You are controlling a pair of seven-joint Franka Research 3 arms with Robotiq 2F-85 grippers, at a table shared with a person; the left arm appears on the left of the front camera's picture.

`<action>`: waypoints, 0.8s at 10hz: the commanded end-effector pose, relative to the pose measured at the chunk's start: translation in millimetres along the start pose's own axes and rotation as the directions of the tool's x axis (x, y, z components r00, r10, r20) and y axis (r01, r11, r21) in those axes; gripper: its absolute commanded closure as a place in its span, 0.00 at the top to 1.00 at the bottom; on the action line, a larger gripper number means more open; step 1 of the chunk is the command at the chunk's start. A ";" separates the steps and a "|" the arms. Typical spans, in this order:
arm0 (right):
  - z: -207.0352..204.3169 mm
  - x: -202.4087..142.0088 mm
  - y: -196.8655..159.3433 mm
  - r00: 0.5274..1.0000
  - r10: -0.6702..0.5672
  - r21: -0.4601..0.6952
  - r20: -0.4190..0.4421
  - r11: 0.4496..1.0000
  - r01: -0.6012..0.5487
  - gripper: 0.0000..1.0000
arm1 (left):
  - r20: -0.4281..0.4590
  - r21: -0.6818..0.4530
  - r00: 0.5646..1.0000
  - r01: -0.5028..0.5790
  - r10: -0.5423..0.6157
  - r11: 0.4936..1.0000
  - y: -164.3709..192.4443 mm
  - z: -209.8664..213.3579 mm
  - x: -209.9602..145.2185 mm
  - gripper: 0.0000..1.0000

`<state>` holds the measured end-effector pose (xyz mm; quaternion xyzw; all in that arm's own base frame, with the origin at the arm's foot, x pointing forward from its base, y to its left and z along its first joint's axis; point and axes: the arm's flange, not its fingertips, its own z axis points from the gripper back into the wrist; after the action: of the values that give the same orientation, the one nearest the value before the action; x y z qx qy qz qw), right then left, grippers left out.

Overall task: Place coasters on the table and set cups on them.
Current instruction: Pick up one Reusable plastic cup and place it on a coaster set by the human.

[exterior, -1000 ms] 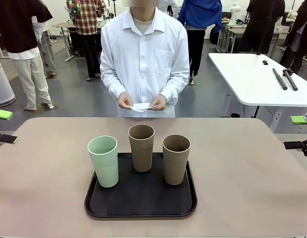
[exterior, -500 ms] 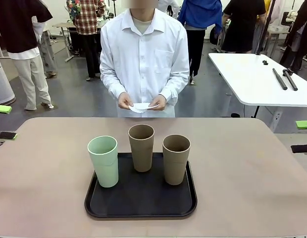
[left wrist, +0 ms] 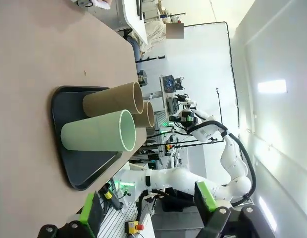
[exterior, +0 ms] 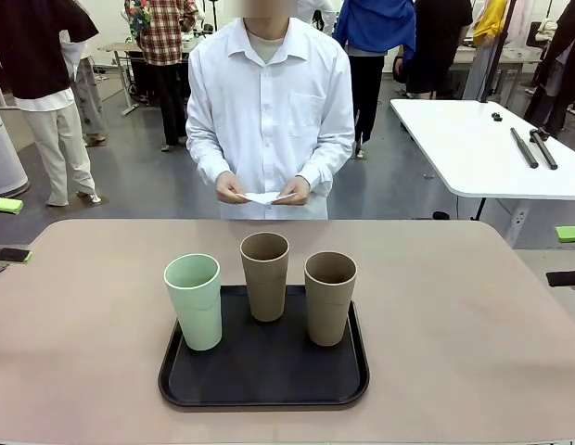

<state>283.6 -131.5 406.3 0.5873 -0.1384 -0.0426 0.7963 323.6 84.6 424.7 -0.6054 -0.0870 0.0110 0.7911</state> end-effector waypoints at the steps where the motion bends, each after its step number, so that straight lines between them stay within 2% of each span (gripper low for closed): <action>1: 0.0 1.0 -0.7 1.000 -0.007 0.003 0.004 1.000 0.007 1.00 | 0.003 -0.014 1.000 0.014 -0.014 1.000 -1.2 1.0 -0.7 1.00; 8: 0.0 1.0 -0.7 1.000 -0.007 0.003 0.004 1.000 0.007 1.00 | 0.003 -0.014 1.000 0.014 -0.014 1.000 -1.2 1.0 -0.7 1.00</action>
<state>283.6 -131.6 406.4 0.5855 -0.1382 -0.0434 0.7976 323.5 84.6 424.8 -0.6054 -0.0869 0.0108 0.7911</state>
